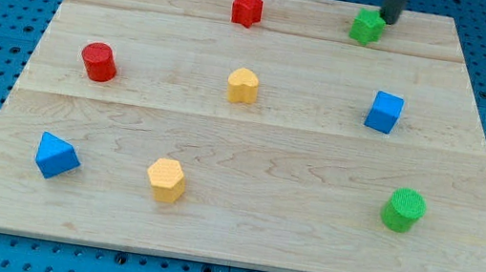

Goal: Point at the red star

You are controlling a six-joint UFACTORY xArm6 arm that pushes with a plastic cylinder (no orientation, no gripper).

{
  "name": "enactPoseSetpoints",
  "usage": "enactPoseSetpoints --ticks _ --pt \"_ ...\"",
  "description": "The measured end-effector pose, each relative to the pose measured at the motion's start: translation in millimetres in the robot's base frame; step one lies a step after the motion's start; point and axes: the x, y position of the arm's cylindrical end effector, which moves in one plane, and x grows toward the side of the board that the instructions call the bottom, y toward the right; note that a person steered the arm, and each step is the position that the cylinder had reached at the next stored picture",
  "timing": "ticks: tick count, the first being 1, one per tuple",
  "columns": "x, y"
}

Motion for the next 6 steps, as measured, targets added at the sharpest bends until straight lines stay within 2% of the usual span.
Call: enactPoseSetpoints --ticks 2,3,4,5,6 --pt "46 -64" --pt "66 -70" --pt "28 -60" --pt "-23 -92" --pt "-6 -160"
